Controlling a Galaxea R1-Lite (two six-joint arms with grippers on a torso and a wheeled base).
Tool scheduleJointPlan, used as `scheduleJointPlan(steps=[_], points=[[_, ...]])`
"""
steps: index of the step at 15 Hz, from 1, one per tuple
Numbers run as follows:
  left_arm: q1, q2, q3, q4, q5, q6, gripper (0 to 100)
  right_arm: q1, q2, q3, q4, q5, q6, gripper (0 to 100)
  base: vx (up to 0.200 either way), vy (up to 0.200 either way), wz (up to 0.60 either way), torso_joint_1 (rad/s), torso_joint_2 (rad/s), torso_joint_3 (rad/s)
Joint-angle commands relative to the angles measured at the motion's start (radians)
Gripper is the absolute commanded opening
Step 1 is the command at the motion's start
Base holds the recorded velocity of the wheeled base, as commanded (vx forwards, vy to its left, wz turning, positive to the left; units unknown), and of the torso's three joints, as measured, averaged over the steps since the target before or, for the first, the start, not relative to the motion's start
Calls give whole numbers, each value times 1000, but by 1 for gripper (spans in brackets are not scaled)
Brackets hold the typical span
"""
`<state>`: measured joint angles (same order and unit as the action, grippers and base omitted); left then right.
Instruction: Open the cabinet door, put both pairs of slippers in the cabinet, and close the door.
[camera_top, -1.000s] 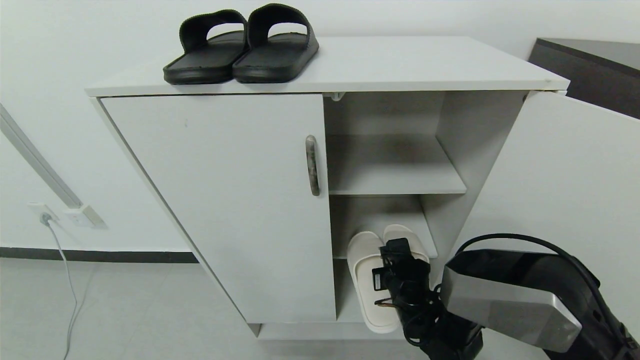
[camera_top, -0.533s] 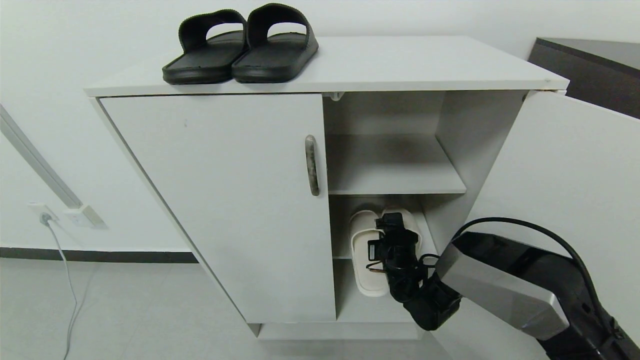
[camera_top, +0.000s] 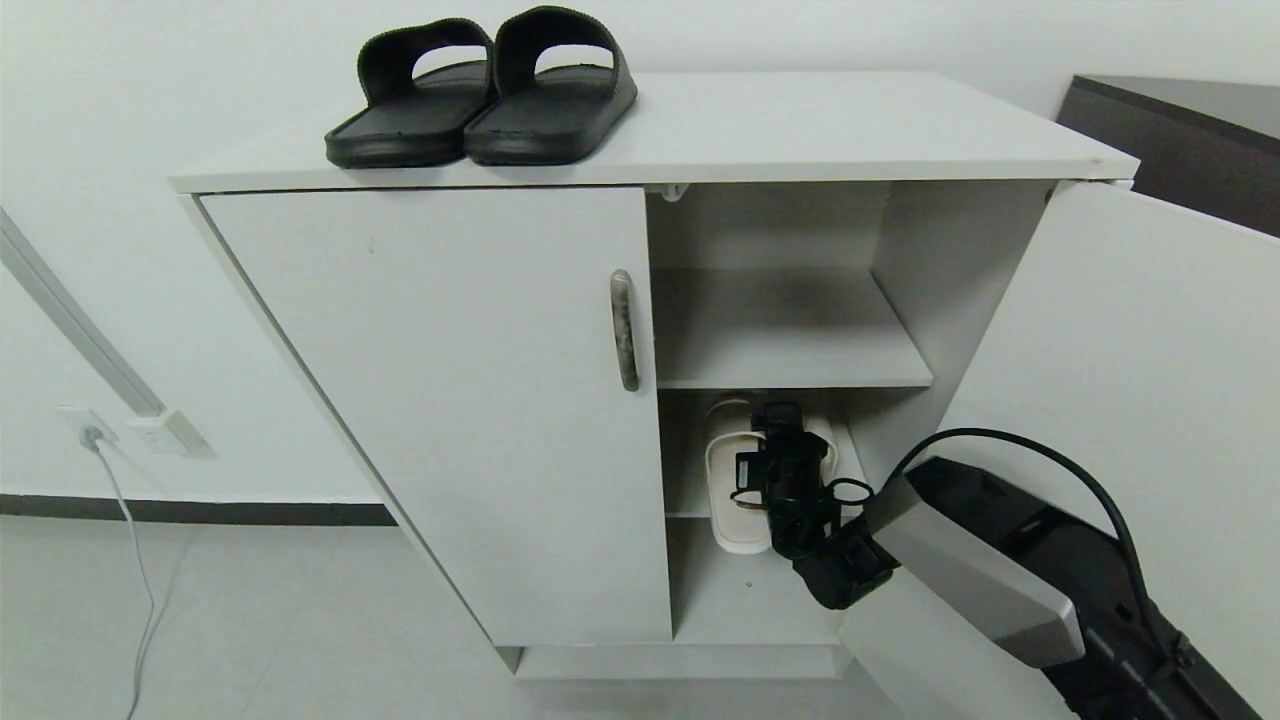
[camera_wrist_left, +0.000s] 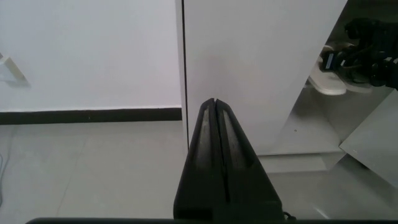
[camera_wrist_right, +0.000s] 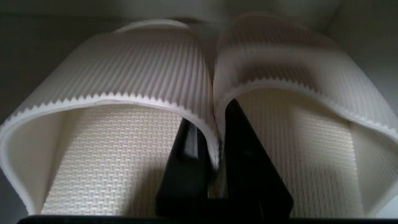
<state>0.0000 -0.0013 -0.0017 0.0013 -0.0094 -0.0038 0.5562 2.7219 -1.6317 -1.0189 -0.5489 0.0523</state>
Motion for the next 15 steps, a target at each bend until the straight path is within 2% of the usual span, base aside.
scheduleJointPlan(steps=[1, 5, 13, 14, 15], points=[[0, 1, 0, 0, 0, -1, 0, -10, 25, -57, 28, 3, 0, 0, 0, 0, 0, 0, 0, 0], [0, 1, 0, 0, 0, -1, 0, -16, 55, -174, 100, 1, -2, 0, 0, 0, 0, 0, 0, 0], [0, 1, 0, 0, 2, -2, 0, -22, 79, -198, 108, 1, -3, 0, 0, 0, 0, 0, 0, 0], [0, 1, 0, 0, 2, -2, 0, -21, 79, -197, 108, 1, -3, 100, 0, 0, 0, 0, 0, 0], [0, 1, 0, 0, 2, -1, 0, -21, 76, -191, 108, 0, -3, 100, 0, 0, 0, 0, 0, 0]])
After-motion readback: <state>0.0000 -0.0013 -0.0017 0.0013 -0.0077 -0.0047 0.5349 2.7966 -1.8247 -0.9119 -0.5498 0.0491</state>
